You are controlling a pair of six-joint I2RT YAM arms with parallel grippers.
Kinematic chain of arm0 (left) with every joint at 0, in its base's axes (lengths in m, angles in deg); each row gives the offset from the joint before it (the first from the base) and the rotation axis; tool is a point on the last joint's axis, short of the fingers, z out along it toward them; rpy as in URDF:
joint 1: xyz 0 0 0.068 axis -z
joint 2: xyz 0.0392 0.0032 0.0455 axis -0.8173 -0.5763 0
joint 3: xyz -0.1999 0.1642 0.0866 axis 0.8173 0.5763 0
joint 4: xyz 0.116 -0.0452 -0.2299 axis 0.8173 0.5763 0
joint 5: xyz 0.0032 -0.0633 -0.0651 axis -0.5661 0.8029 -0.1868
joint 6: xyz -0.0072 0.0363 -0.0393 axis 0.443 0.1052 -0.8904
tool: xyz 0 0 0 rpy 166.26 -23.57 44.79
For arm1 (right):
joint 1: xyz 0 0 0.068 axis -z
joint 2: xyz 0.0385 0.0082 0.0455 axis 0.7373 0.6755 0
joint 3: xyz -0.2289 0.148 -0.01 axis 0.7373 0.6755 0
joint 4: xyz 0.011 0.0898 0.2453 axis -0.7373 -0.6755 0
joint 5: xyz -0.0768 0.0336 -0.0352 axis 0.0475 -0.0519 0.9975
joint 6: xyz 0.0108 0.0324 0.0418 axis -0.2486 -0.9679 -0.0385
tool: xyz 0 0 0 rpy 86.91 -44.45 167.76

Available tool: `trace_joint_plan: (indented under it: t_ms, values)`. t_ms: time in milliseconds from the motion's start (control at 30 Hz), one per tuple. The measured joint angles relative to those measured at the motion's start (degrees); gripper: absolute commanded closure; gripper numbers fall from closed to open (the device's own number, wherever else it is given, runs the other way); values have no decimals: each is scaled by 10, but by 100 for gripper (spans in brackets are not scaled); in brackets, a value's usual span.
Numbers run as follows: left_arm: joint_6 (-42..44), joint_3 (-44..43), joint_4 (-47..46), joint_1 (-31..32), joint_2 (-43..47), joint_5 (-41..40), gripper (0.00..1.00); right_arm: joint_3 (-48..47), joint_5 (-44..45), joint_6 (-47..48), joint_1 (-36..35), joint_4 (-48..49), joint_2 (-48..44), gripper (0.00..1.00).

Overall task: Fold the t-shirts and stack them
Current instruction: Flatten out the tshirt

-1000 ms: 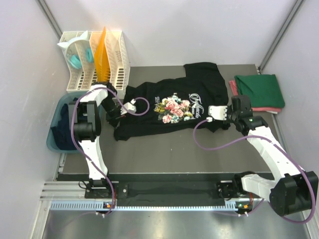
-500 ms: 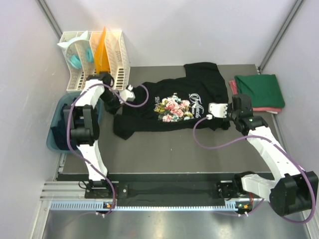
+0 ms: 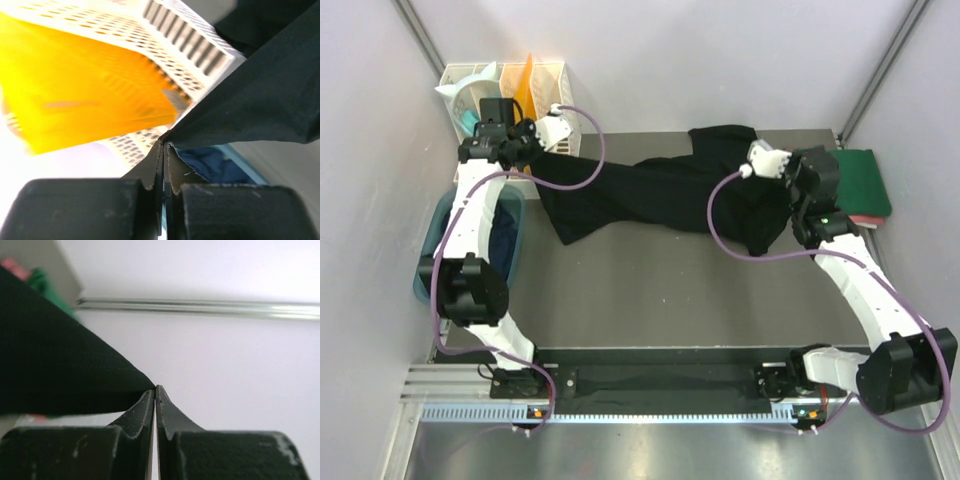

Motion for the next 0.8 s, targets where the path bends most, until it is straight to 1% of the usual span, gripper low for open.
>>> trace_joint_plan:
  t_ms: [67,200,400,500,667,733,800]
  values:
    - [-6,0,-19,0,9,-7,100,-29,7,3,0,29,1,100]
    - [-3,18,-34,0,58,2,100,-88,5,1,0,31,-4,100]
    - [36,156,-36,2,236,23,100,-98,-19,-1,0,-16,-86,100]
    - [43,191,-31,3,313,36,100,-97,-25,2,0,-16,-148,100]
    - [51,201,-36,3,423,69,100,-101,-43,15,0,-11,-241,100]
    - [51,197,-45,3,458,79,100,-120,-53,21,0,-13,-261,100]
    - [49,171,-43,3,469,81,100,-153,-61,27,0,-6,-264,100]
